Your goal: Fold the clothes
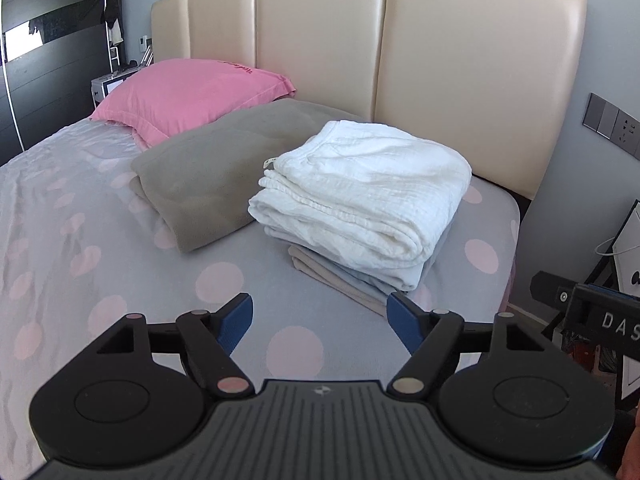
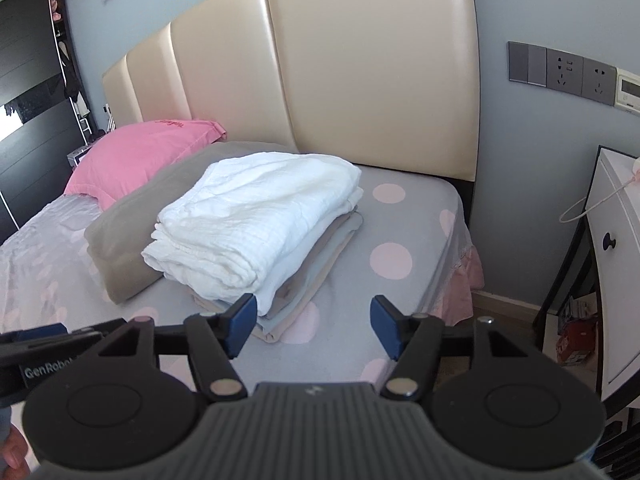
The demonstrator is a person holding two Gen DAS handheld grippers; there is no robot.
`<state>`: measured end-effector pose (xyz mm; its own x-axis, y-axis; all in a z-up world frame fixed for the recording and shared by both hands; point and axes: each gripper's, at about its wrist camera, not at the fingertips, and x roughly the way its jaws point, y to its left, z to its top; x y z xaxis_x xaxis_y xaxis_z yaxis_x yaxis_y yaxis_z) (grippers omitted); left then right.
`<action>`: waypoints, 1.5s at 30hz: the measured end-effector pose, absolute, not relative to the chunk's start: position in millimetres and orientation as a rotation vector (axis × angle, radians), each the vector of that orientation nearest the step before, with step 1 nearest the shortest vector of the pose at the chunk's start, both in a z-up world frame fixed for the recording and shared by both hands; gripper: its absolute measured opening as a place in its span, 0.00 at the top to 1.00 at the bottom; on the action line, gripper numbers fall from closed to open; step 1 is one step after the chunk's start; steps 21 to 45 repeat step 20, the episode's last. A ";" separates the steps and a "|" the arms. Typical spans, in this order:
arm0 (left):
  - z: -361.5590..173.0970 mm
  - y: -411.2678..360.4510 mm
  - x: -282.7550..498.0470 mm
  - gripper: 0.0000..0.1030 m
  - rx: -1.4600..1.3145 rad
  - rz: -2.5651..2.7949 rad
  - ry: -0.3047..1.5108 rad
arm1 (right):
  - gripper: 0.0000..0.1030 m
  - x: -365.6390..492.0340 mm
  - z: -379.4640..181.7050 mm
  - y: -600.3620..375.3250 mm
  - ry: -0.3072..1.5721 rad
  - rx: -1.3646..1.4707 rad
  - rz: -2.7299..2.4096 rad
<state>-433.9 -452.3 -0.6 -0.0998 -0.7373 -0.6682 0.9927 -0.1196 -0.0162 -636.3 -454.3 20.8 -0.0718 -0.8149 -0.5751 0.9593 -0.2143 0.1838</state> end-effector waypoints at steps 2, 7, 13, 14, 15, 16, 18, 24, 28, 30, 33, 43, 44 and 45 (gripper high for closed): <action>0.0 -450.7 -436.4 0.29 0.612 -1.619 0.550 | 0.36 -634.7 21.5 -454.4 0.279 0.679 -1.647; 2.4 -448.4 -439.4 0.29 0.622 -1.619 0.540 | 0.36 -625.3 22.6 -457.0 0.313 0.660 -1.636; 3.6 -448.5 -439.4 0.29 0.624 -1.611 0.544 | 0.36 -622.2 21.5 -458.4 0.332 0.659 -1.638; 3.7 -448.4 -439.4 0.29 0.623 -1.612 0.544 | 0.36 -622.4 21.3 -458.4 0.332 0.662 -1.638; 3.8 -448.2 -439.4 0.29 0.623 -1.612 0.544 | 0.36 -622.6 21.0 -458.5 0.332 0.666 -1.639; 3.9 -448.0 -439.3 0.29 0.622 -1.612 0.544 | 0.36 -622.5 20.8 -458.6 0.333 0.667 -1.639; 4.0 -447.6 -439.3 0.29 0.621 -1.614 0.543 | 0.36 -622.5 20.4 -458.8 0.334 0.670 -1.640; 3.5 -447.4 -439.4 0.28 0.621 -1.614 0.541 | 0.36 -622.1 20.5 -458.8 0.336 0.670 -1.639; 3.5 -447.4 -439.4 0.28 0.621 -1.614 0.541 | 0.36 -622.1 20.5 -458.8 0.336 0.670 -1.639; 3.5 -447.4 -439.4 0.28 0.621 -1.614 0.541 | 0.36 -622.1 20.5 -458.8 0.336 0.670 -1.639; 3.5 -447.4 -439.4 0.28 0.621 -1.614 0.541 | 0.36 -622.1 20.5 -458.8 0.336 0.670 -1.639; 3.5 -447.4 -439.4 0.28 0.621 -1.614 0.541 | 0.36 -622.1 20.5 -458.8 0.336 0.670 -1.639; 3.5 -447.4 -439.4 0.28 0.621 -1.614 0.541 | 0.36 -622.1 20.5 -458.8 0.336 0.670 -1.639; 3.5 -447.4 -439.4 0.28 0.621 -1.614 0.541 | 0.36 -622.1 20.5 -458.8 0.336 0.670 -1.639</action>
